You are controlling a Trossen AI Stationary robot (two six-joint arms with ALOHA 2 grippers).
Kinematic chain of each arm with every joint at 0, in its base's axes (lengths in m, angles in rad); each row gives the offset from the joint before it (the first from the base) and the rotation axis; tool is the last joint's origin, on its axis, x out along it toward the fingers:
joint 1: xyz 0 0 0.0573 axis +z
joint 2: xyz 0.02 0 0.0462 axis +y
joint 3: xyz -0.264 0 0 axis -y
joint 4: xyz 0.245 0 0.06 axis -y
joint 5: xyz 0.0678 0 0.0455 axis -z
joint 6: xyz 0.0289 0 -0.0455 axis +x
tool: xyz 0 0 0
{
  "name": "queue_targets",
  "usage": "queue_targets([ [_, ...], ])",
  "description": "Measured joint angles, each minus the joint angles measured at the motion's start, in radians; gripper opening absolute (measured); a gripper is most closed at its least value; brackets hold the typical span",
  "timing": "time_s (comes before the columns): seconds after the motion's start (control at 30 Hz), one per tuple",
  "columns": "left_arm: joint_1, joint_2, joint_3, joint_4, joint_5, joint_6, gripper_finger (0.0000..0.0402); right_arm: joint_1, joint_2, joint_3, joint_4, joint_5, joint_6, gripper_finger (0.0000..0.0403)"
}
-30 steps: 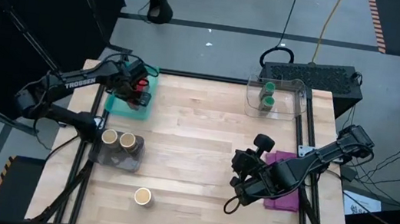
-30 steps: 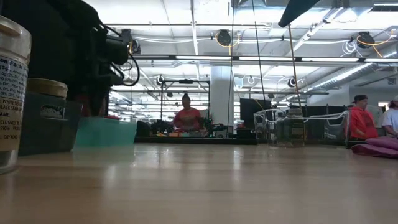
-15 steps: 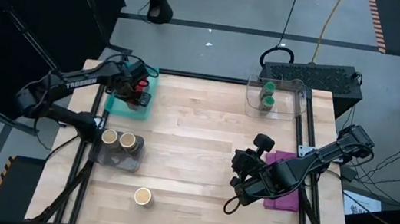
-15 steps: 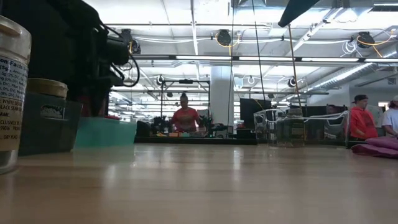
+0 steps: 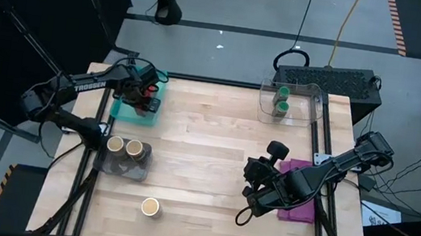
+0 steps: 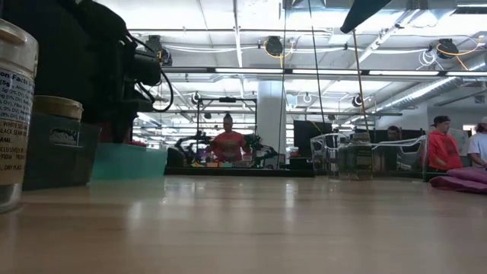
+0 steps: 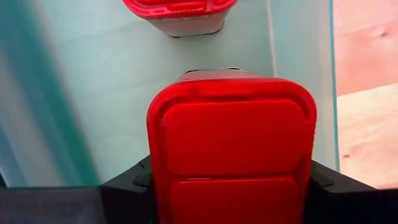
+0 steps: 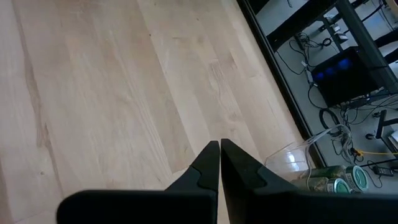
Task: Sort spices by type
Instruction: Put the red seasoning can into the blue bin
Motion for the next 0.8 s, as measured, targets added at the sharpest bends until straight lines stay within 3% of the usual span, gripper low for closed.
queue_targets([
  [0.5, 0.0, 0.0, 0.0, -0.003, -0.052, -0.001, 0.0204, 0.0, 0.0, 0.0, -0.001, 0.0, 0.0, 0.0],
  [0.67, 0.0, 0.0, 0.0, -0.003, -0.075, -0.003, 0.0252, 0.0, 0.0, 0.0, -0.002, 0.0, 0.0, 0.0],
  [0.8, 0.0, 0.0, 0.0, -0.003, -0.075, 0.001, 0.0265, 0.0, 0.0, 0.0, -0.002, 0.0, 0.0, 0.0],
])
